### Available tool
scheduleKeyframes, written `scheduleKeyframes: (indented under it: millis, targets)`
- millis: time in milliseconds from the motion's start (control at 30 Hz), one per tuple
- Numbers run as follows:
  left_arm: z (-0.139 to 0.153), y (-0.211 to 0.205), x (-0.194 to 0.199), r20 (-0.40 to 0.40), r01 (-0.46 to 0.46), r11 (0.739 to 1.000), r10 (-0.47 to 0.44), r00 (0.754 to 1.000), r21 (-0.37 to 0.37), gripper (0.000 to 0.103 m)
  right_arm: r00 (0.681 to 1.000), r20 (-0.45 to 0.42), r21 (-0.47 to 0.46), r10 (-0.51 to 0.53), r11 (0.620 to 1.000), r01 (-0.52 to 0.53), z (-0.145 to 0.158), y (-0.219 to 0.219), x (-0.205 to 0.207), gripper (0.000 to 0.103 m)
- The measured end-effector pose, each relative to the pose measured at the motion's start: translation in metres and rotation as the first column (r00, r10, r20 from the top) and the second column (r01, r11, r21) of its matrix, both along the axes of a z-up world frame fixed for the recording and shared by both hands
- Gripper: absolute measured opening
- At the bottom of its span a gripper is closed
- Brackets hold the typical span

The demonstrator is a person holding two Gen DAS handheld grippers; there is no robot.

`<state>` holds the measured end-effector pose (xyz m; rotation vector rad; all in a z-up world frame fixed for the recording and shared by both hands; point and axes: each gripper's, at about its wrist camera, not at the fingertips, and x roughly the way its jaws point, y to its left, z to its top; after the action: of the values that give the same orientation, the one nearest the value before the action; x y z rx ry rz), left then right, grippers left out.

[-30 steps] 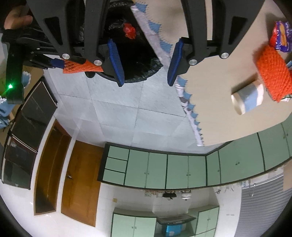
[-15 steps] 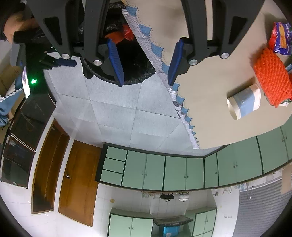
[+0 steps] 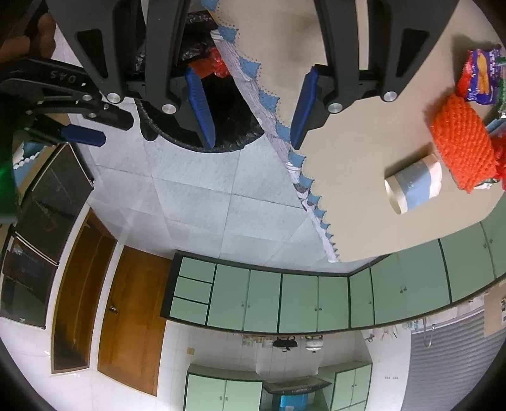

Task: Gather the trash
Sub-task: 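Carry both items over the black bin and open both grippers to drop them, then return both tools to the table and reach toward the remaining trash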

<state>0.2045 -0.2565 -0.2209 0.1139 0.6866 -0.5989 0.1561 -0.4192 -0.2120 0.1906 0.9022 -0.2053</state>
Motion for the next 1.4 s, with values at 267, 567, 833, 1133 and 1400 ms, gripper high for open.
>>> scheduleKeyframes:
  millis: [267,567,833,1133,1400]
  targets:
    - [0.009,0.026,-0.011,-0.004,-0.058,0.998,0.058,0.998,0.009,0.052,0.996,0.081,-0.01,0.034,0.999,-0.033,0.042,0.024,-0.015,0.059]
    - [0.003,0.135,-0.024,0.016,-0.312,0.949,0.312,0.95,0.033,0.059,0.976,0.156,-0.005,0.153,0.988,-0.154,0.06,0.082,-0.008,0.061]
    - [-0.007,0.237,-0.02,0.064,-0.519,0.853,0.515,0.855,0.061,0.059,0.949,0.165,-0.015,0.268,0.963,-0.269,0.061,0.139,0.015,0.064]
    - [-0.014,0.251,0.02,0.072,-0.53,0.846,0.526,0.847,0.059,0.059,0.933,0.151,-0.02,0.328,0.944,-0.329,0.055,0.177,0.036,0.065]
    - [-0.025,0.252,0.043,0.038,-0.505,0.86,0.504,0.863,0.071,0.033,0.92,0.135,-0.008,0.367,0.929,-0.37,0.042,0.203,0.049,0.065]
